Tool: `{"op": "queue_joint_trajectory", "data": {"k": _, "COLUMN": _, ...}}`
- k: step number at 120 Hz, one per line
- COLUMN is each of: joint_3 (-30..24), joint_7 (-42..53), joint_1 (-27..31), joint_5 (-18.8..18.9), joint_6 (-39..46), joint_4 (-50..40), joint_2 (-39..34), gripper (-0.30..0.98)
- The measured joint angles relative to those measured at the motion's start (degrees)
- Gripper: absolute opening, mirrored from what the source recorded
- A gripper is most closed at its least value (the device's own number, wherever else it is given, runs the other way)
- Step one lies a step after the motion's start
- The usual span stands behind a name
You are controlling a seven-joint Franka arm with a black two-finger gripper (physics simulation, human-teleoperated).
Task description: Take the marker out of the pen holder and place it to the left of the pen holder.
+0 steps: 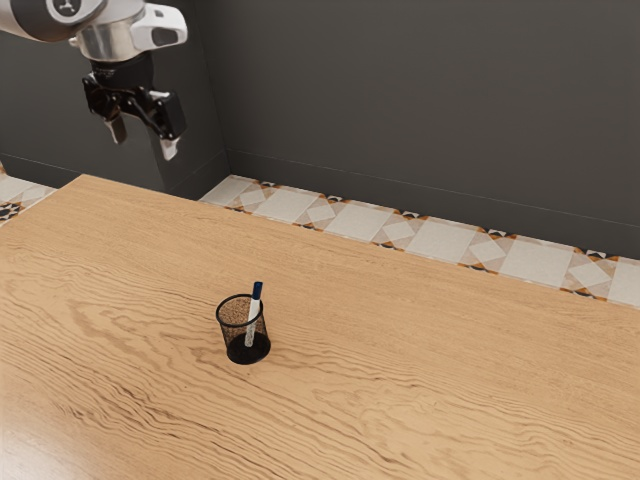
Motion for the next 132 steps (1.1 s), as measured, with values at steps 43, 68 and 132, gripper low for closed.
{"op": "queue_joint_trajectory", "data": {"k": 43, "joint_3": 0.3, "joint_7": -3.1, "joint_1": 0.0, "joint_5": 1.7, "joint_6": 8.3, "joint_4": -14.0, "joint_2": -0.1, "gripper": 0.69}}
{"op": "queue_joint_trajectory", "data": {"k": 68, "joint_3": -0.1, "joint_7": -6.5, "joint_1": -2.1, "joint_5": 1.7, "joint_6": 22.5, "joint_4": -20.3, "joint_2": 8.1, "gripper": 0.69}}
{"op": "queue_joint_trajectory", "data": {"k": 132, "joint_3": -1.0, "joint_7": -13.1, "joint_1": -3.4, "joint_5": -4.1, "joint_6": 39.4, "joint_4": -20.6, "joint_2": 19.3, "gripper": 0.69}}
